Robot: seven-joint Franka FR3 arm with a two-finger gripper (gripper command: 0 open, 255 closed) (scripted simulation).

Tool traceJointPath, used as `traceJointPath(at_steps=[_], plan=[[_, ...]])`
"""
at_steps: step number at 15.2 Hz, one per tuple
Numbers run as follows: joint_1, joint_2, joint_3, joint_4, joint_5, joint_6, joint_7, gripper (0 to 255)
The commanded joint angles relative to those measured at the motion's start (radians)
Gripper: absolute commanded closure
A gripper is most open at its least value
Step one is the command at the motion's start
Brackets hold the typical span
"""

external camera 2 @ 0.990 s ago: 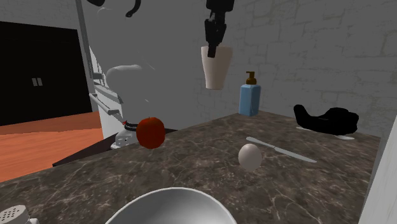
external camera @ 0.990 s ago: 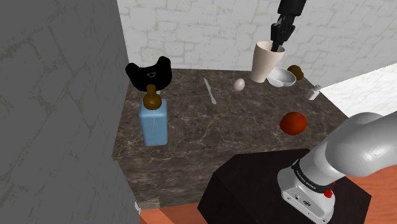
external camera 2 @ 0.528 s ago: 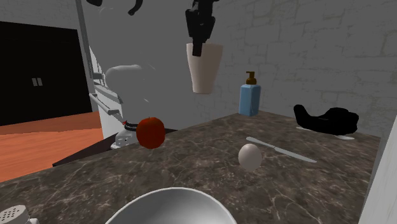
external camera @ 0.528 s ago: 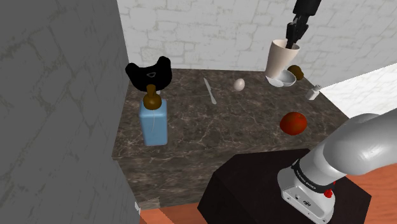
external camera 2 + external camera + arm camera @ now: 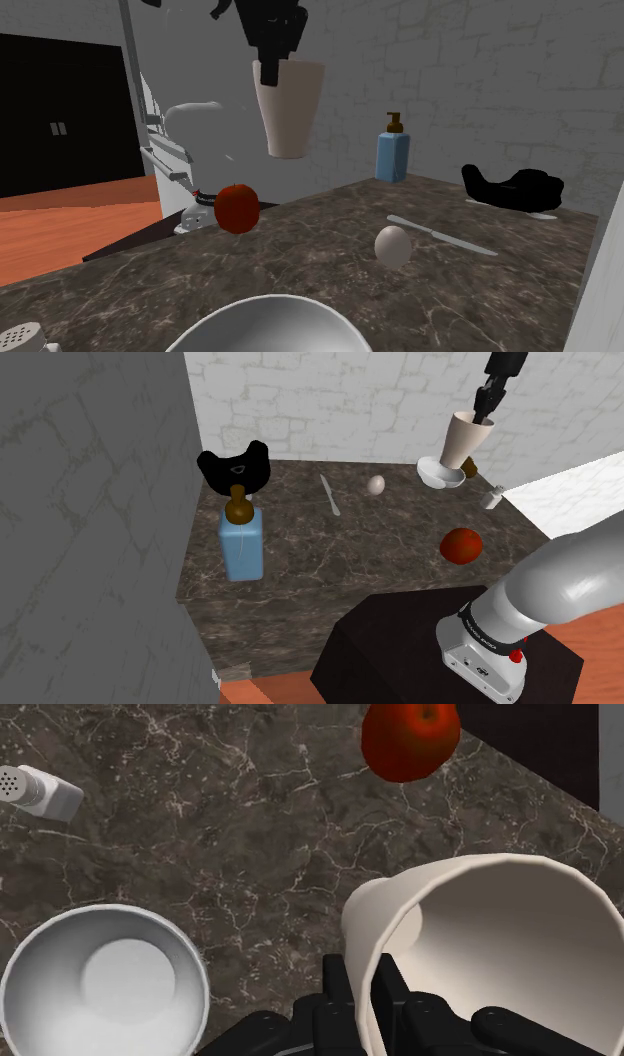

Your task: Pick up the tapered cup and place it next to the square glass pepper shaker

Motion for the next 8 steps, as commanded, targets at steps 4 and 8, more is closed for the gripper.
traceJointPath(at_steps=[4,8], plan=[[-0.045,0.122,-0.092,0.126,0.011,-0.008,-0.150,255],[-0.094,0.247,-0.159,0.250,0.049,-0.020,-0.276,255]])
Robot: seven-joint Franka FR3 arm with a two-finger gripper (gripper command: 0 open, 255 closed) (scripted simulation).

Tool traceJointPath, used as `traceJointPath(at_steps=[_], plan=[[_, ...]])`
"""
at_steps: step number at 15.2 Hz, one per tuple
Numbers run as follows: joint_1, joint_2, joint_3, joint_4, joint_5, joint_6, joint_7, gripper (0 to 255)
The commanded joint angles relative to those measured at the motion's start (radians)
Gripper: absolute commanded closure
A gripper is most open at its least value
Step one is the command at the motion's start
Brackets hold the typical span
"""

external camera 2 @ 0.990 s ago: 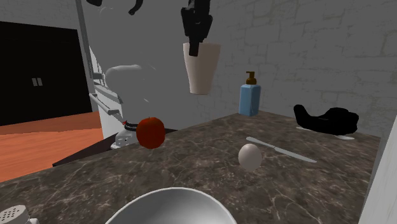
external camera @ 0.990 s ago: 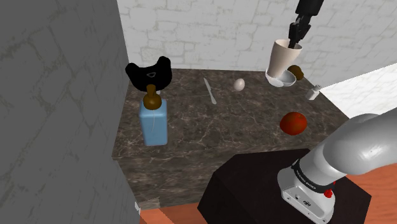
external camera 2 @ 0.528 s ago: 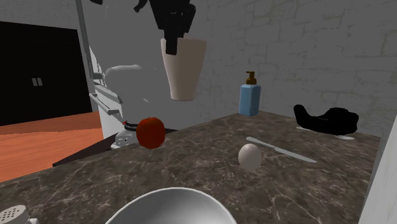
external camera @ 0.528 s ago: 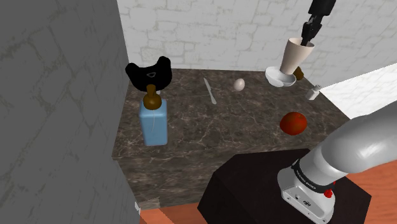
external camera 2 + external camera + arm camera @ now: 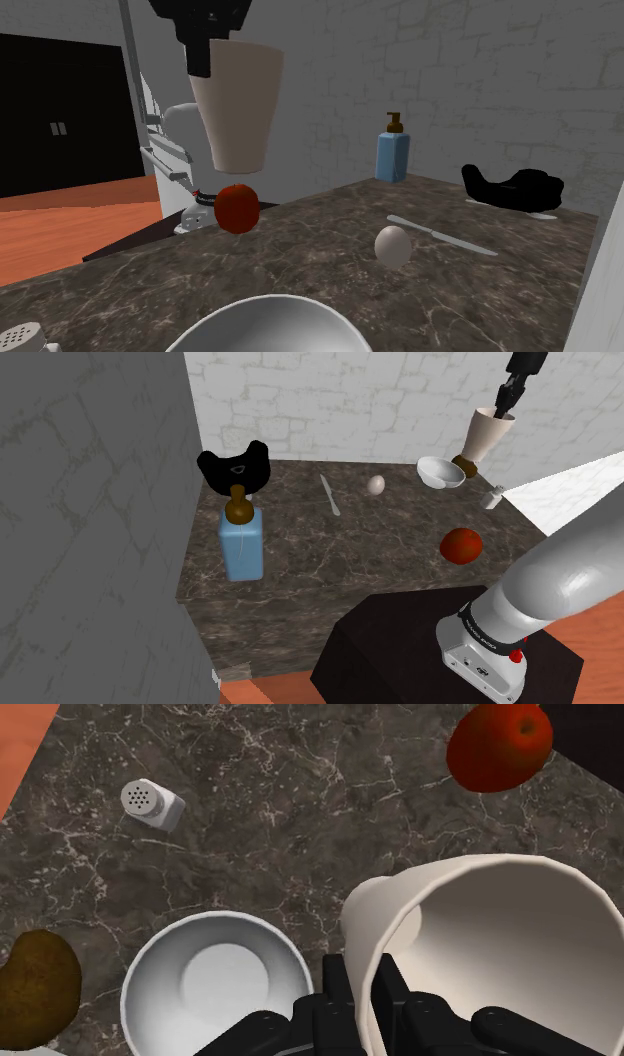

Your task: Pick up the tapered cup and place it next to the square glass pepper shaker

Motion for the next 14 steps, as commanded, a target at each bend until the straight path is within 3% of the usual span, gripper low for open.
traceJointPath(at_steps=[1,7,13,14], plan=[[-0.028,0.063,-0.031,0.061,0.023,-0.005,-0.064,255],[-0.171,0.306,-0.093,0.324,0.140,-0.065,-0.253,255],[-0.415,0.598,-0.083,0.740,0.288,-0.209,-0.382,255],[-0.404,0.586,-0.083,0.706,0.281,-0.187,-0.381,255]])
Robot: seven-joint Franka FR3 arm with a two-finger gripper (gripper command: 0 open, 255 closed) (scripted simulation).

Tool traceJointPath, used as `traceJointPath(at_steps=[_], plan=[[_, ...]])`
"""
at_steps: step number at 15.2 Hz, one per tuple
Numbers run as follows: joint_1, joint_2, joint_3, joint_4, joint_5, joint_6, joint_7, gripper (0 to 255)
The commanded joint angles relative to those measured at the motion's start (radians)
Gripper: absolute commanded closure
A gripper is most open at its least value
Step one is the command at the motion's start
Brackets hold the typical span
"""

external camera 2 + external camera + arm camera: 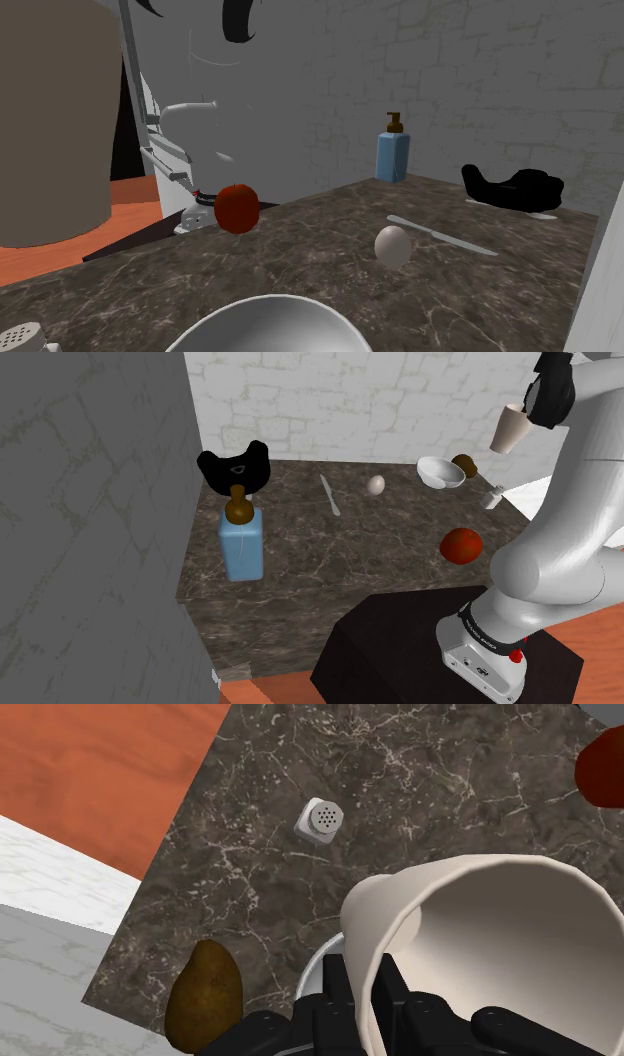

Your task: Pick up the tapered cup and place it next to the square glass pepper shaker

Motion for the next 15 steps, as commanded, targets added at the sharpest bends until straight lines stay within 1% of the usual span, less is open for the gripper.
traceJointPath(at_steps=[1,7,15], plan=[[-0.004,0.006,0.000,-0.016,0.002,0.023,-0.008,255],[0.044,-0.035,-0.006,-0.170,-0.019,0.133,-0.003,255],[0.082,-0.059,-0.007,-0.321,-0.031,0.257,0.003,255]])
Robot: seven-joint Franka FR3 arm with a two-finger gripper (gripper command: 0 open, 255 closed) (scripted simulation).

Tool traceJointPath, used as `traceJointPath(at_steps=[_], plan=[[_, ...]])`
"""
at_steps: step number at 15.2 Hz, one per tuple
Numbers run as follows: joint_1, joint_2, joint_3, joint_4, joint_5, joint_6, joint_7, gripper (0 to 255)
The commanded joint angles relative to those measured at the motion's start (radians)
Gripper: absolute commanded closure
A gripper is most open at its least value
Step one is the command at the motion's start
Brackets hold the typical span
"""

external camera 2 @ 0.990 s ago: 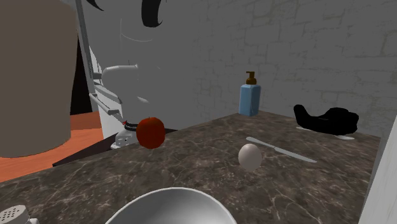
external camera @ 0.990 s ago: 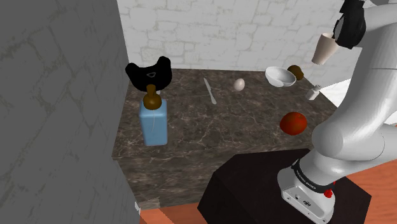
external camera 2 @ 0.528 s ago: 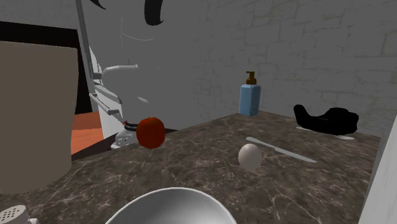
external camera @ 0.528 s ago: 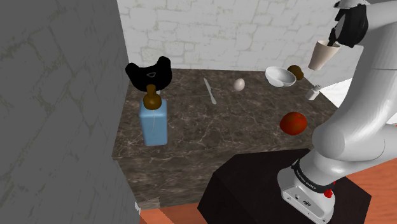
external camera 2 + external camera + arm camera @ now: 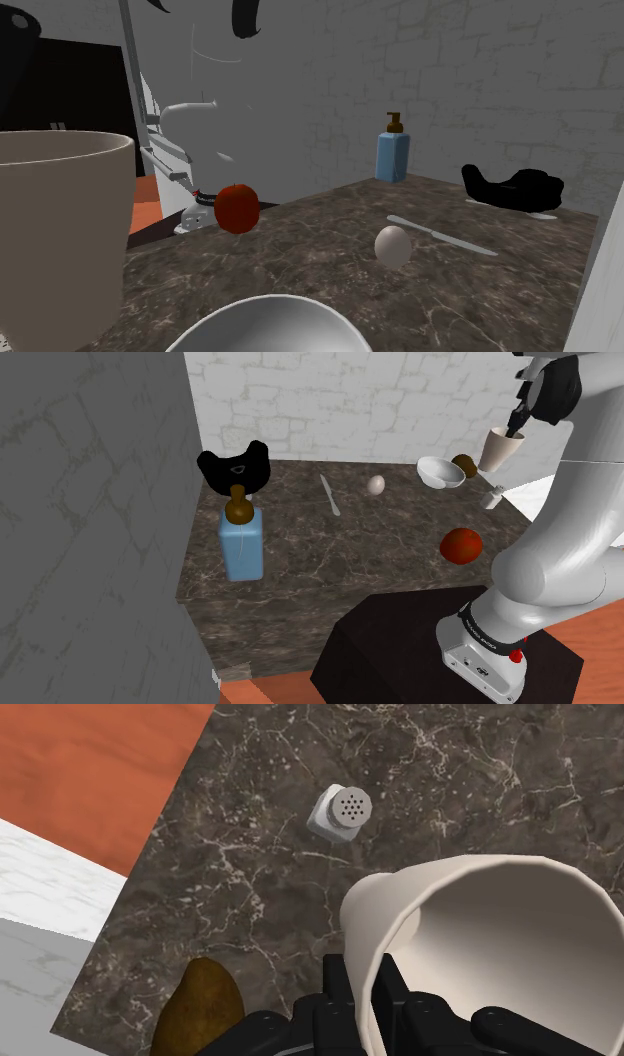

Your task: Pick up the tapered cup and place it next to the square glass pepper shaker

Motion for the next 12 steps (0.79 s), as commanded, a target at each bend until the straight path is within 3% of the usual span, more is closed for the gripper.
traceJointPath(at_steps=[1,12], plan=[[0.007,-0.005,0.000,-0.036,-0.002,0.031,0.000,255],[0.030,0.000,0.006,-0.182,0.004,0.177,0.001,255]])
